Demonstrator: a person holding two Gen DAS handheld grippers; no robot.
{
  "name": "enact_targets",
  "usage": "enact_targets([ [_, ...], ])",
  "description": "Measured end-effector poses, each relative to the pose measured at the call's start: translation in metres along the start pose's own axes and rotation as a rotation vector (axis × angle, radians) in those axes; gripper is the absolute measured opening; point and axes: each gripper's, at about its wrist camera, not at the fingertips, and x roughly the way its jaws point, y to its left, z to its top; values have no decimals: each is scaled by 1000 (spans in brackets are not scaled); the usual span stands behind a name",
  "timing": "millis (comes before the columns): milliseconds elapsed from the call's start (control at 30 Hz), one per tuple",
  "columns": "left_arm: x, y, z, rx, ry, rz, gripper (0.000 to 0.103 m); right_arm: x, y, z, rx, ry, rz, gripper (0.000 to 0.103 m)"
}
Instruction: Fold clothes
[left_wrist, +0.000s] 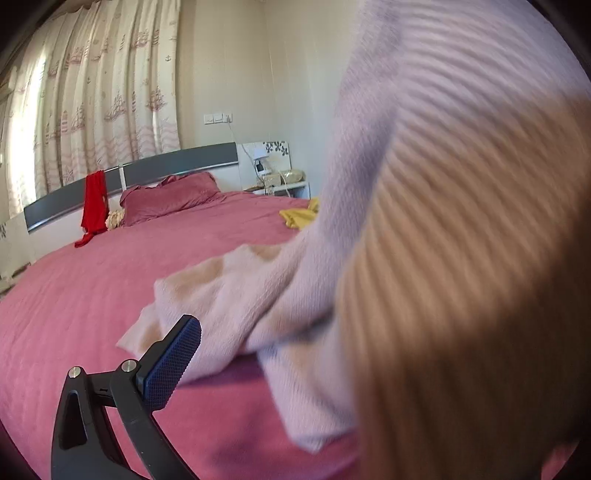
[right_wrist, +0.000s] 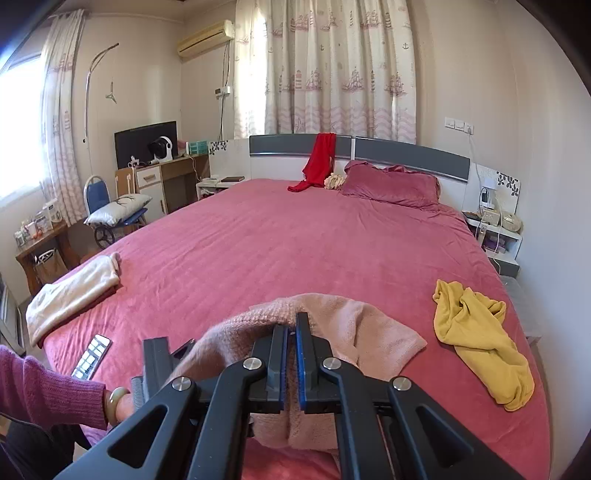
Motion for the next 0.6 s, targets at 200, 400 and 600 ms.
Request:
enact_targets([
  [200,8,20,16,-130,50,-238,28,3,-19,-1,47,-3,-44,3],
  [400,2,20,16,-111,143,-245,14,8,-37,-10,111,23,-58,4],
  [600,-20,35,26,-205,162,-246,9,8,-44,-12,168,22,-57,4],
])
